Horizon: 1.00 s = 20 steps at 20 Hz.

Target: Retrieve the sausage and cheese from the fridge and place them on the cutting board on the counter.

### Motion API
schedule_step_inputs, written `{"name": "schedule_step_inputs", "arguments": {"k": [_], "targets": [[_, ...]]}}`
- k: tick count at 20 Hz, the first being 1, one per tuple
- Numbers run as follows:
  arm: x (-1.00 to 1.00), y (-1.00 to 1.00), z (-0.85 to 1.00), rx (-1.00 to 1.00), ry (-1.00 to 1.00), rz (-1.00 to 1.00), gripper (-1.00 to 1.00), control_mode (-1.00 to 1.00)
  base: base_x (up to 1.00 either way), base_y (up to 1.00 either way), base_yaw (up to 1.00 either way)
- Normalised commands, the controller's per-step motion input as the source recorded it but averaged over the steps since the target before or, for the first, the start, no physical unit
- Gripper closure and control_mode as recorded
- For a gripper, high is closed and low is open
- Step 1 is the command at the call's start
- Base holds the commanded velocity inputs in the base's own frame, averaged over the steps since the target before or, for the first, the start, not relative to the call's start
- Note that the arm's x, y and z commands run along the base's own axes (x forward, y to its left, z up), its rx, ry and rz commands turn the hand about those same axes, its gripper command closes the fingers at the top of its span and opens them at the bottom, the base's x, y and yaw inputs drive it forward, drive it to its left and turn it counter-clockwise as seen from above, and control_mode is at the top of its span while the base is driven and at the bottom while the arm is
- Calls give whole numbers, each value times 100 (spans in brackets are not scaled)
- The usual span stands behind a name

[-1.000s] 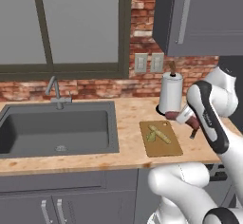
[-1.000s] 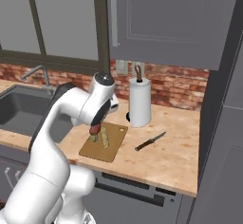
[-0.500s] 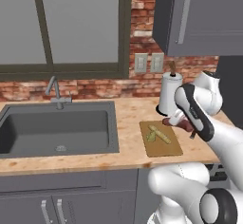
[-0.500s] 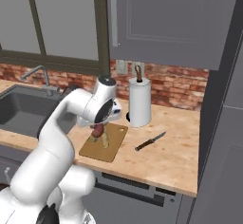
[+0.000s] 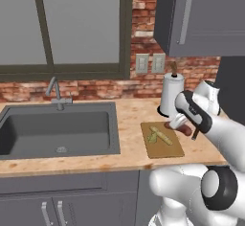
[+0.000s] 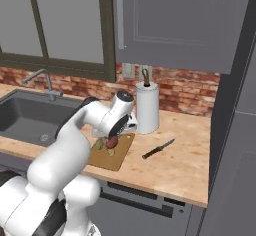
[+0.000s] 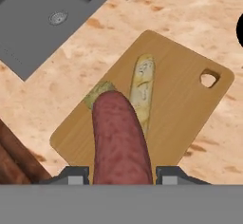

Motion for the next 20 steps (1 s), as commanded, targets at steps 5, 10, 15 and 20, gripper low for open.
{"name": "schedule_step_inputs", "arguments": {"k": [5,10,15,20], "targets": [[49,-9,-24,7,0,0,100,-100,0,0,0],[51,-5,-17,8,3,0,100,-100,0,0,0],[33,-2,-33,4,0,0,100,-100,0,0,0],[17,-2,-39,1,0,0,100,-100,0,0,0]]}}
